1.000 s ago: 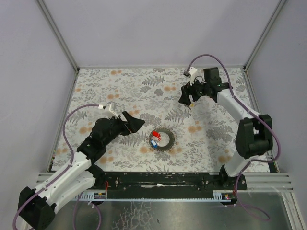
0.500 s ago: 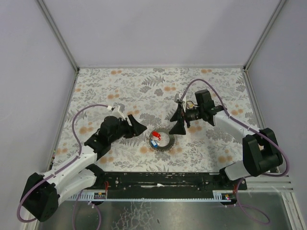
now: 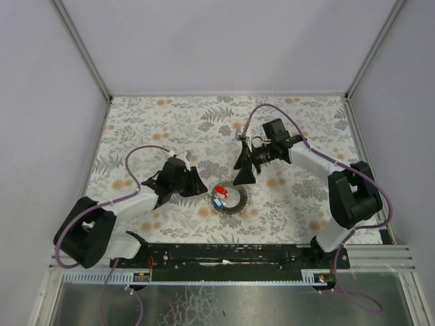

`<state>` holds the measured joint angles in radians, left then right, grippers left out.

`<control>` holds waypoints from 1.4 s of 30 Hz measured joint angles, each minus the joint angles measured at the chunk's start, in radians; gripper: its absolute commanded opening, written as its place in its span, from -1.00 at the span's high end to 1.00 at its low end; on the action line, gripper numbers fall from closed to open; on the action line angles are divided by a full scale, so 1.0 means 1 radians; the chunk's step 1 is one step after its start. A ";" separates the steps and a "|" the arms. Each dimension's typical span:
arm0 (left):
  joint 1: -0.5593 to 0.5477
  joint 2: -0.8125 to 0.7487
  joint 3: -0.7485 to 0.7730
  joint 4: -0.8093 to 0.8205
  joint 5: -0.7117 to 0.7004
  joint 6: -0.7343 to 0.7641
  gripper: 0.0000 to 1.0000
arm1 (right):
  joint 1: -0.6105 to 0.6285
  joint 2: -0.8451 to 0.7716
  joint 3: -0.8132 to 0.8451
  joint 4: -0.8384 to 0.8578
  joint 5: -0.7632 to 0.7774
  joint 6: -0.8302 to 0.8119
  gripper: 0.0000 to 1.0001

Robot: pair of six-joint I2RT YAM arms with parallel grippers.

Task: Remove the keys from the keyring
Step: Place the key at the center of the board, then pick up the keyring from the center of the board.

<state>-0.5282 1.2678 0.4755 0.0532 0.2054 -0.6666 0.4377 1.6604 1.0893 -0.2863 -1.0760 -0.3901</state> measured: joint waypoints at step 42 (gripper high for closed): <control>0.091 0.317 0.149 0.159 0.291 0.150 1.00 | 0.000 0.029 0.068 -0.212 0.012 -0.112 -0.81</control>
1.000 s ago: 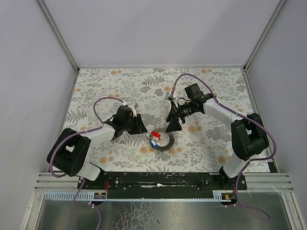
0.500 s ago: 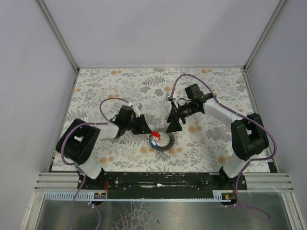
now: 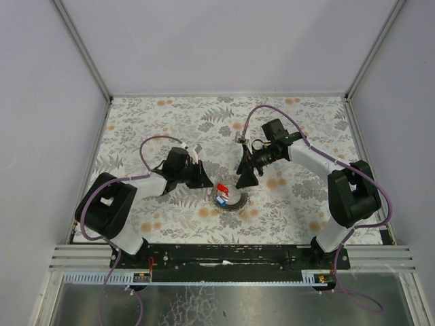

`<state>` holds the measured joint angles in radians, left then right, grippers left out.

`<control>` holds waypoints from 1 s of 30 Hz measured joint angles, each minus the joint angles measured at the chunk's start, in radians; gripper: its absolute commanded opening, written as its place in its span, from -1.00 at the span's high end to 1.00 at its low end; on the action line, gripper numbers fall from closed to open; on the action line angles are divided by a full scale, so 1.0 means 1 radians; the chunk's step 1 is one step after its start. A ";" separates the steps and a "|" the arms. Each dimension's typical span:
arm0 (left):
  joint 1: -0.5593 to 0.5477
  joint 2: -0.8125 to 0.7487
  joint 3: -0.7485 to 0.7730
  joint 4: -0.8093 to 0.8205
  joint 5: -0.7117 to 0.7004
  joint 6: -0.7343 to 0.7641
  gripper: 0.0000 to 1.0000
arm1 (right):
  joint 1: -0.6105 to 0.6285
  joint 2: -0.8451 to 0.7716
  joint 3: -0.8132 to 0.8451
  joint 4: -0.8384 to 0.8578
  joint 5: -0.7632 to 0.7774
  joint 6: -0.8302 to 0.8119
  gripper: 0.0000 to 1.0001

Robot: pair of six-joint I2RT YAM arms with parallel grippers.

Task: Remove the keys from the keyring
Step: Pick up the keyring from the center of the board.

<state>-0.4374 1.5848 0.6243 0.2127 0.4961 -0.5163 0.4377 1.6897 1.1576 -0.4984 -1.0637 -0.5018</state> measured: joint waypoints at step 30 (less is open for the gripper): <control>-0.192 -0.347 0.389 -0.419 -0.001 0.626 1.00 | -0.041 -0.145 0.011 0.131 -0.175 0.161 -0.46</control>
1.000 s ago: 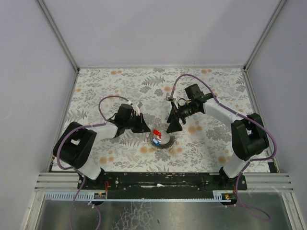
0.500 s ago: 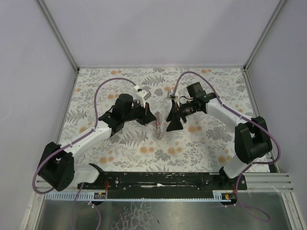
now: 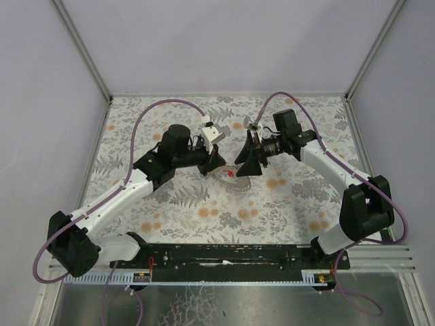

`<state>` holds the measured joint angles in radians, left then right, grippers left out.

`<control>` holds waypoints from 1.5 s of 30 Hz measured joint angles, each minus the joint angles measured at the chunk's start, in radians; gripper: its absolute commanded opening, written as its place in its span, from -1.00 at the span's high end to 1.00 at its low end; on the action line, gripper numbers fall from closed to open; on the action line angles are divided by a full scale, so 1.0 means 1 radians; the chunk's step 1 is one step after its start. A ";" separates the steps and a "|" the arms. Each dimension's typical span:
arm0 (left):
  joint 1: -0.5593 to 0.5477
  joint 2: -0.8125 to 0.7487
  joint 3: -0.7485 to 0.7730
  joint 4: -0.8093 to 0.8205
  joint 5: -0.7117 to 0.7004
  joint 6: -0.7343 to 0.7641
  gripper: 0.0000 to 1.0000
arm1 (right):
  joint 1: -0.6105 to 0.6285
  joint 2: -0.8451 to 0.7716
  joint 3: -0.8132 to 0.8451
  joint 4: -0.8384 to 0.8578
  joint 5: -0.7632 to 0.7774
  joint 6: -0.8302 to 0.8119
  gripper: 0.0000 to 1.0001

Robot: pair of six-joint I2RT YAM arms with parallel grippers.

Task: Remove the keys from the keyring
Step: Pick up the keyring from the center of the board, then pick up the key from the keyring.

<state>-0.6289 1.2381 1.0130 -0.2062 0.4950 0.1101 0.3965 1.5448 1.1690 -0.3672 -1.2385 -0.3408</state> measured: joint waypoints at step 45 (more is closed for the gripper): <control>0.021 -0.042 -0.010 -0.093 0.311 0.304 1.00 | 0.069 -0.063 -0.028 -0.113 0.049 -0.174 -0.15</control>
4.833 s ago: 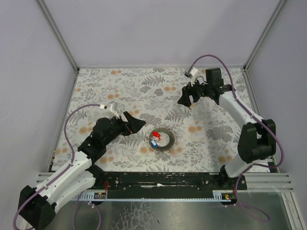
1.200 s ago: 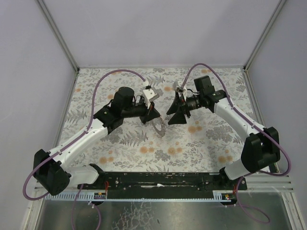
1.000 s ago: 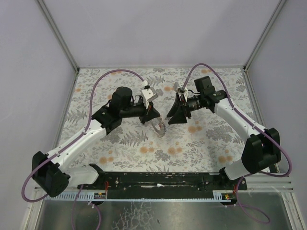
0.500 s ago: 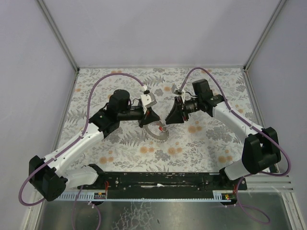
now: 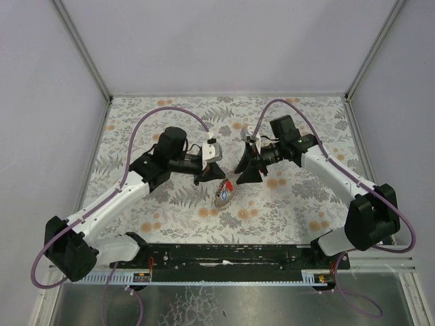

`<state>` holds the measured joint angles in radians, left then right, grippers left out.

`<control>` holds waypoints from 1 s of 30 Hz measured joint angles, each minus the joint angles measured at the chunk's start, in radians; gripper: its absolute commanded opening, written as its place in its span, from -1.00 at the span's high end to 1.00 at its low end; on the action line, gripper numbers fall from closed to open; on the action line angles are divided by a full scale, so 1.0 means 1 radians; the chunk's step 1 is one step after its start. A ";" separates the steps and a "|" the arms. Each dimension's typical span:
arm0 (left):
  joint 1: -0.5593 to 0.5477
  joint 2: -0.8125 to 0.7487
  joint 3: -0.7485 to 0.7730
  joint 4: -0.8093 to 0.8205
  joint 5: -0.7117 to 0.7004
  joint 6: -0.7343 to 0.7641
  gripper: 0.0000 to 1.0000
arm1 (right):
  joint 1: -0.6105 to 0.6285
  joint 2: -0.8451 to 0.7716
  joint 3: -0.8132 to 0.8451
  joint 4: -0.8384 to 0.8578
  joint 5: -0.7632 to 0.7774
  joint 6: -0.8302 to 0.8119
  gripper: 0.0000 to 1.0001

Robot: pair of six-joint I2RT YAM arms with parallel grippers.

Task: Remove the keys from the keyring
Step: Pick up the key from the keyring.

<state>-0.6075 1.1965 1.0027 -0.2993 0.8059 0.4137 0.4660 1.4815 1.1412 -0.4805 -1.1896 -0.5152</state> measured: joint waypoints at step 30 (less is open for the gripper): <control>-0.009 0.117 0.138 -0.219 0.407 0.284 1.00 | 0.073 -0.058 0.019 -0.221 -0.002 -0.595 -0.21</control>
<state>-0.6163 1.3132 1.1404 -0.5186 1.2125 0.6979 0.5388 1.4239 1.1603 -0.7013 -1.1912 -1.1103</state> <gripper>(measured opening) 0.004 0.652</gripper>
